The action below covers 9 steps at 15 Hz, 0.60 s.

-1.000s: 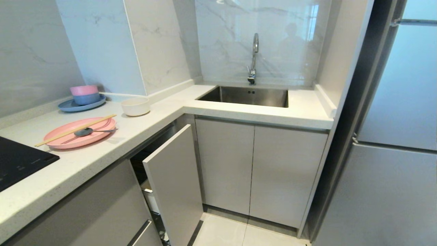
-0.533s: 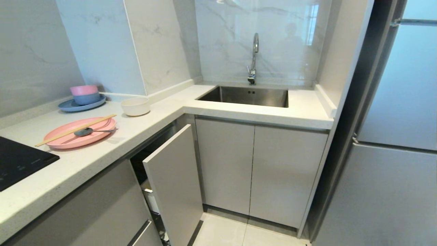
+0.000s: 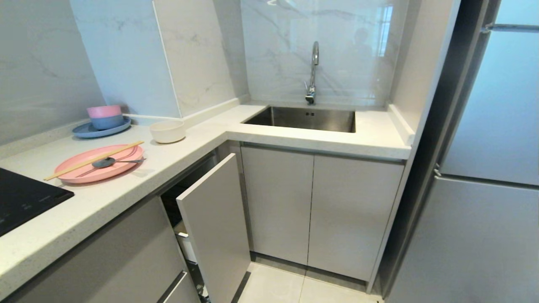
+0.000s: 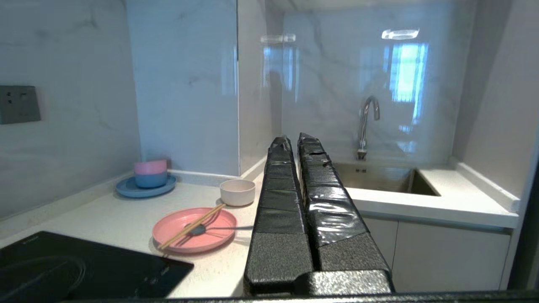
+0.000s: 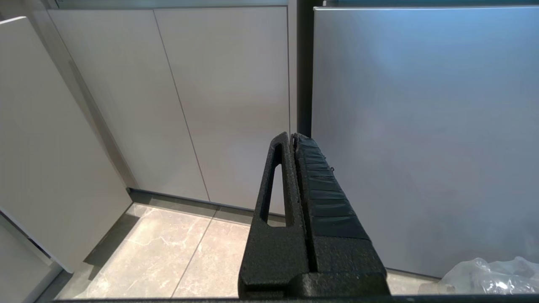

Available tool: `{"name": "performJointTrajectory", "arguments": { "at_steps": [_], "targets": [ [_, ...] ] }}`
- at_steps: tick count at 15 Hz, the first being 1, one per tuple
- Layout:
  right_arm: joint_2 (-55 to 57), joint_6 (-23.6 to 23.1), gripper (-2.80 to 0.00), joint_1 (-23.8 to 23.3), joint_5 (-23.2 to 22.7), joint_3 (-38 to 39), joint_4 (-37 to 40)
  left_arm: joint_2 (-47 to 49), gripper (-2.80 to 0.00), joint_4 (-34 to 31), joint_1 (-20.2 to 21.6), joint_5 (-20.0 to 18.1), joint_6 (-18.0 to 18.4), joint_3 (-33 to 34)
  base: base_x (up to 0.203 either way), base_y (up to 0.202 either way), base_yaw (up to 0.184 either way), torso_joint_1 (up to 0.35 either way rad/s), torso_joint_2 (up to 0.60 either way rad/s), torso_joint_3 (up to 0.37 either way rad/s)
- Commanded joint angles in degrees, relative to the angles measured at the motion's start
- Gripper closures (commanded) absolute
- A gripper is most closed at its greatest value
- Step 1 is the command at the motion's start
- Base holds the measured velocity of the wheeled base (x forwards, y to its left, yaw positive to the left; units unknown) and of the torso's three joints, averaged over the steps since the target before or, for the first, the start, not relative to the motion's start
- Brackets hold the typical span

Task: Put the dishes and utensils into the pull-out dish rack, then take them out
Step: Open the cupboard

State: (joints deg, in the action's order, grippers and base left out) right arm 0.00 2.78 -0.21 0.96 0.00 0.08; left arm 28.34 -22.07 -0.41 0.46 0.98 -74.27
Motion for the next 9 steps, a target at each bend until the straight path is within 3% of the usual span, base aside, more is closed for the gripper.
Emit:
{"name": "performJointTrajectory", "arguments": {
  "at_steps": [1,5,9],
  "targets": [
    [0.0,0.03,0.0,0.03,0.0,0.09,0.01,14.27,0.0,-0.73,-0.04,-0.03,0.26,-6.69,0.0,0.0,0.0,0.0,0.0,0.0],
    [0.0,0.03,0.0,0.03,0.0,0.09,0.01,36.63,0.0,-4.49,-2.28,0.55,1.64,-19.53,0.0,0.0,0.0,0.0,0.0,0.0],
    [0.0,0.03,0.0,0.03,0.0,0.09,0.01,59.45,0.0,-13.79,-3.44,0.85,2.43,-33.68,0.0,0.0,0.0,0.0,0.0,0.0]
  ]
}}
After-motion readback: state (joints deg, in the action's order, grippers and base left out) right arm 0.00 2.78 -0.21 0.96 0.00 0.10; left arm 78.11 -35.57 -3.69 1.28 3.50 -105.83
